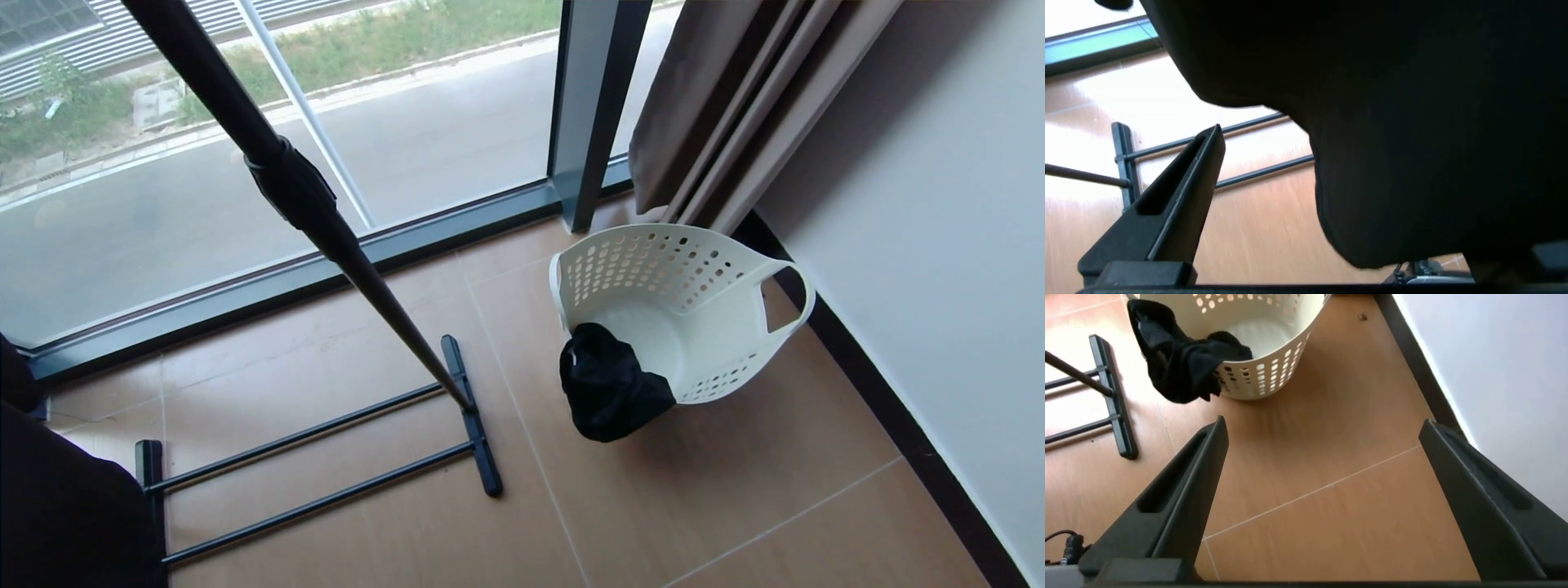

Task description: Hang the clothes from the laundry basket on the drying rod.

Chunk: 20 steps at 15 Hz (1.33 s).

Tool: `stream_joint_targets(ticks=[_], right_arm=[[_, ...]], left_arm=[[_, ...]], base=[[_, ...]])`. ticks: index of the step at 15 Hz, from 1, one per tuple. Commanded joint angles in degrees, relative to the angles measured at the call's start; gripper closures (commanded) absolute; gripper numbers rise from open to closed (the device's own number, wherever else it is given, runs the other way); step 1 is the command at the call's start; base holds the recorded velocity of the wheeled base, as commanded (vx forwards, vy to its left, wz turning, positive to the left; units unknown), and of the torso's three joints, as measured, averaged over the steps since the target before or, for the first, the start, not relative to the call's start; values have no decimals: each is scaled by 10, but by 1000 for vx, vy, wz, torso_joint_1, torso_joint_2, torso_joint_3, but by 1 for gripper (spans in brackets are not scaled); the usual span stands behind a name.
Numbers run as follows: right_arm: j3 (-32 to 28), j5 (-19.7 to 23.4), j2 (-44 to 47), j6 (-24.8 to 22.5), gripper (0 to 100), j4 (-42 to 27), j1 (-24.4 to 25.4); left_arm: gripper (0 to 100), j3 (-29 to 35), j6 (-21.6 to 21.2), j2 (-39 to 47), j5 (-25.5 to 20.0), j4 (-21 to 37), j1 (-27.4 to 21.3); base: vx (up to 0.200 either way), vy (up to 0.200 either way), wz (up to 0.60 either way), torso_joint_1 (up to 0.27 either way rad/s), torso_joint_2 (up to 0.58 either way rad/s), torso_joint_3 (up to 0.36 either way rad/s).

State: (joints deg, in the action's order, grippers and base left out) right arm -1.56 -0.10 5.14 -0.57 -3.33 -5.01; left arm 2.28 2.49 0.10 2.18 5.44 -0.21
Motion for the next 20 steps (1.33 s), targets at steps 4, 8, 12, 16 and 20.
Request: stream_joint_targets(ticks=[4, 8, 12, 16, 20], right_arm=[[1, 0, 0, 0, 0, 0, 0], [0, 0, 0, 0, 0, 0, 0], [1, -2, 0, 0, 0, 0, 0], [1, 0, 0, 0, 0, 0, 0], [1, 1, 0, -2, 0, 0, 0]], left_arm=[[0, 0, 0, 0, 0, 0, 0], [0, 0, 0, 0, 1, 0, 0], [0, 0, 0, 0, 1, 0, 0], [0, 0, 0, 0, 1, 0, 0], [0, 0, -2, 0, 0, 0, 0]], base=[[0, 0, 0, 2, 4, -204], [0, 0, 0, 1, 1, -67], [0, 0, 0, 0, 0, 0], [0, 0, 0, 0, 0, 0], [0, 0, 0, 0, 0, 0]])
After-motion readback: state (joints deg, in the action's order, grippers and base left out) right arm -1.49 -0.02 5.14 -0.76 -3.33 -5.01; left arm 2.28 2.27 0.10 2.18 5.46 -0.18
